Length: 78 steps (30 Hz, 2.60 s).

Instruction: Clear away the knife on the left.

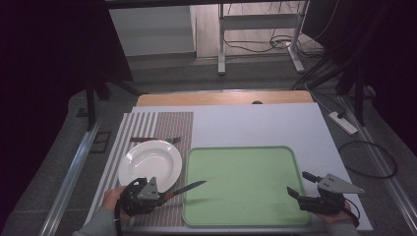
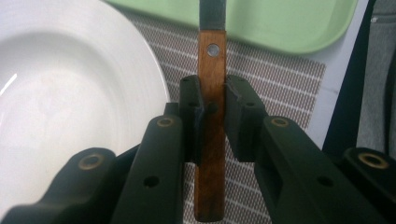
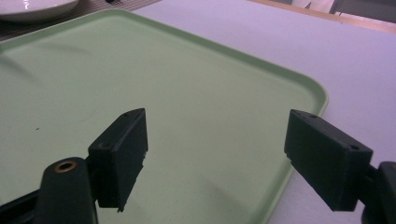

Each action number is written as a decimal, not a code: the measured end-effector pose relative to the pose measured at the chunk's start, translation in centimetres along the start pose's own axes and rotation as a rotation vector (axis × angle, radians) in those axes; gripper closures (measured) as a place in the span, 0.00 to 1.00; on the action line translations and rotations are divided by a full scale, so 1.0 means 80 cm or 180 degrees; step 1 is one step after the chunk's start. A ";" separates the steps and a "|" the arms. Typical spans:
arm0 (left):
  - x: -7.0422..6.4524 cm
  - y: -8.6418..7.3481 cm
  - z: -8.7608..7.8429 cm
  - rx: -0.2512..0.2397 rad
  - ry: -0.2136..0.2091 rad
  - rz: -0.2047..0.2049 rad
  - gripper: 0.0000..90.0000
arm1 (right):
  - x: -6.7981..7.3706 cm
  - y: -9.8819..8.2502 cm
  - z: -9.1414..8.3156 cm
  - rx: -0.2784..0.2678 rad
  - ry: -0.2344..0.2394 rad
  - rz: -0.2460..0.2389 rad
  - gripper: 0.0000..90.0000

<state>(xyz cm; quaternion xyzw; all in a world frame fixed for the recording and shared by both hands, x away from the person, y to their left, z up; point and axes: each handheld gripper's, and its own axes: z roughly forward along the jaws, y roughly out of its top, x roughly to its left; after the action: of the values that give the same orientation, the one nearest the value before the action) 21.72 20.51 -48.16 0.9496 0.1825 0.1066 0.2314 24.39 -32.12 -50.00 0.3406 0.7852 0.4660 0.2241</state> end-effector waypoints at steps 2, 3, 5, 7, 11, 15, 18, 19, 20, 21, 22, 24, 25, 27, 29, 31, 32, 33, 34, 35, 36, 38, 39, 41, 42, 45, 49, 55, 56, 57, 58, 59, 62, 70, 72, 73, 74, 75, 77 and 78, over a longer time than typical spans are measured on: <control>0.001 0.005 0.001 -0.0021 0.0010 -0.0012 0.85 | 0.000 0.000 0.000 -0.0001 0.0000 0.0000 0.24; 0.001 0.008 0.002 -0.0047 0.0012 -0.0027 0.85 | 0.000 0.000 0.000 0.0003 0.0000 -0.0001 0.24; 0.002 0.013 0.004 -0.0063 0.0014 -0.0055 0.85 | 0.000 0.000 0.000 0.0002 0.0002 -0.0003 0.24; 0.003 0.020 0.009 -0.0083 0.0005 -0.0103 0.85 | 0.000 0.000 0.000 -0.0003 0.0000 0.0000 0.24; 0.004 0.032 0.017 -0.0052 -0.0012 -0.0185 0.85 | 0.000 0.000 -0.001 -0.0009 0.0000 0.0005 0.24; 0.003 0.043 0.025 -0.0006 -0.0013 -0.0215 0.85 | 0.000 0.000 -0.001 -0.0010 0.0002 0.0004 0.24; 0.001 0.051 0.031 0.0042 -0.0018 -0.0222 0.85 | 0.000 0.000 -0.001 -0.0015 0.0002 0.0003 0.24; 0.000 0.054 0.033 0.0051 -0.0028 -0.0221 0.85 | 0.000 0.000 -0.001 -0.0015 0.0002 0.0004 0.24; 0.000 0.057 0.035 0.0062 -0.0029 -0.0214 0.85 | 0.000 0.000 -0.001 -0.0014 0.0002 0.0003 0.24; -0.001 0.060 0.036 0.0054 -0.0031 -0.0216 0.85 | 0.000 0.000 -0.001 -0.0015 0.0002 0.0003 0.24; -0.001 0.063 0.038 0.0055 -0.0042 -0.0217 0.85 | 0.000 0.000 -0.001 -0.0016 0.0002 0.0004 0.24; 0.000 0.069 0.042 0.0047 -0.0037 -0.0208 0.85 | 0.000 0.000 -0.001 -0.0015 0.0001 0.0003 0.24; 0.000 0.072 0.043 0.0053 -0.0045 -0.0203 0.85 | 0.000 0.000 -0.001 -0.0015 0.0002 0.0004 0.24; 0.001 0.077 0.046 0.0047 -0.0063 -0.0209 0.85 | 0.000 0.001 -0.001 -0.0018 0.0002 0.0005 0.24; 0.002 0.082 0.048 0.0050 -0.0064 -0.0214 0.85 | 0.000 0.001 -0.001 -0.0020 0.0002 0.0004 0.24; 0.003 0.087 0.049 0.0045 -0.0056 -0.0221 0.85 | 0.000 0.000 -0.001 -0.0020 0.0003 0.0007 0.24; 0.003 0.089 0.049 0.0047 -0.0052 -0.0225 0.85 | 0.000 0.000 -0.001 -0.0020 0.0003 0.0007 0.24; 0.003 0.092 0.050 0.0056 -0.0028 -0.0227 0.85 | 0.000 0.001 -0.001 -0.0020 0.0002 0.0007 0.24; 0.003 0.093 0.051 0.0055 0.0002 -0.0235 0.85 | 0.000 0.001 -0.001 -0.0021 0.0003 0.0007 0.24; 0.004 0.096 0.051 0.0078 0.0033 -0.0234 0.85 | 0.000 0.001 -0.001 -0.0021 0.0004 0.0007 0.24; 0.004 0.099 0.052 0.0087 0.0049 -0.0235 0.85 | 0.000 0.001 -0.001 -0.0022 0.0004 0.0006 0.24; 0.003 0.103 0.054 0.0085 0.0049 -0.0244 0.85 | 0.000 0.001 -0.001 -0.0025 0.0004 0.0004 0.24; 0.003 0.105 0.055 0.0090 0.0051 -0.0248 0.85 | 0.000 0.001 -0.002 -0.0028 0.0003 0.0004 0.24; 0.004 0.110 0.056 0.0091 0.0065 -0.0273 0.85 | 0.000 0.001 -0.002 -0.0029 0.0004 0.0009 0.24; 0.004 0.111 0.056 0.0085 0.0064 -0.0291 0.85 | 0.000 0.001 -0.002 -0.0029 0.0005 0.0013 0.24; 0.003 0.117 0.058 0.0077 0.0035 -0.0333 0.85 | 0.000 0.001 -0.002 -0.0030 0.0003 0.0011 0.24; 0.003 0.123 0.065 0.0104 -0.0007 -0.0402 0.85 | 0.000 0.001 -0.003 -0.0044 -0.0003 0.0010 0.24; 0.002 0.130 0.077 0.0184 -0.0089 -0.0554 0.85 | -0.002 0.001 -0.004 -0.0067 -0.0003 0.0054 0.24; 0.002 0.130 0.079 0.0197 -0.0093 -0.0576 0.85 | -0.003 0.002 -0.004 -0.0080 -0.0001 0.0064 0.24; 0.002 0.131 0.081 0.0208 -0.0098 -0.0604 0.85 | -0.003 0.002 -0.004 -0.0087 0.0001 0.0066 0.24; 0.002 0.132 0.083 0.0229 -0.0088 -0.0625 0.85 | -0.003 0.002 -0.004 -0.0089 0.0005 0.0065 0.24; 0.003 0.134 0.085 0.0231 -0.0076 -0.0641 0.85 | -0.003 0.002 -0.003 -0.0086 0.0008 0.0057 0.24; 0.005 0.138 0.093 0.0293 -0.0085 -0.0658 0.85 | -0.002 0.004 -0.001 -0.0076 0.0017 0.0030 0.24; 0.005 0.140 0.107 0.0409 -0.0139 -0.0693 0.85 | -0.003 0.005 0.002 -0.0067 0.0015 0.0019 0.24; 0.005 0.140 0.110 0.0415 -0.0148 -0.0703 0.85 | -0.002 0.005 0.002 -0.0064 0.0013 0.0016 0.24; 0.005 0.140 0.111 0.0410 -0.0160 -0.0707 0.85 | -0.002 0.005 0.002 -0.0063 0.0011 0.0014 0.24; 0.005 0.141 0.111 0.0402 -0.0165 -0.0705 0.85 | -0.002 0.004 0.002 -0.0062 0.0010 0.0012 0.24; 0.004 0.141 0.111 0.0407 -0.0161 -0.0697 0.85 | -0.002 0.004 0.002 -0.0061 0.0008 0.0012 0.24; 0.004 0.141 0.111 0.0416 -0.0154 -0.0679 0.84 | -0.002 0.004 0.002 -0.0066 0.0006 0.0010 0.24; 0.004 0.140 0.111 0.0417 -0.0120 -0.0666 0.83 | -0.002 0.004 0.001 -0.0069 0.0007 0.0012 0.24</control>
<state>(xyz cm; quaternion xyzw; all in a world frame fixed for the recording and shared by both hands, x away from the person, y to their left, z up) 27.88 7.79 -50.46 0.9403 0.2829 0.0519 0.1821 24.69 -32.05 -49.74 0.3390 0.7798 0.4753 0.2260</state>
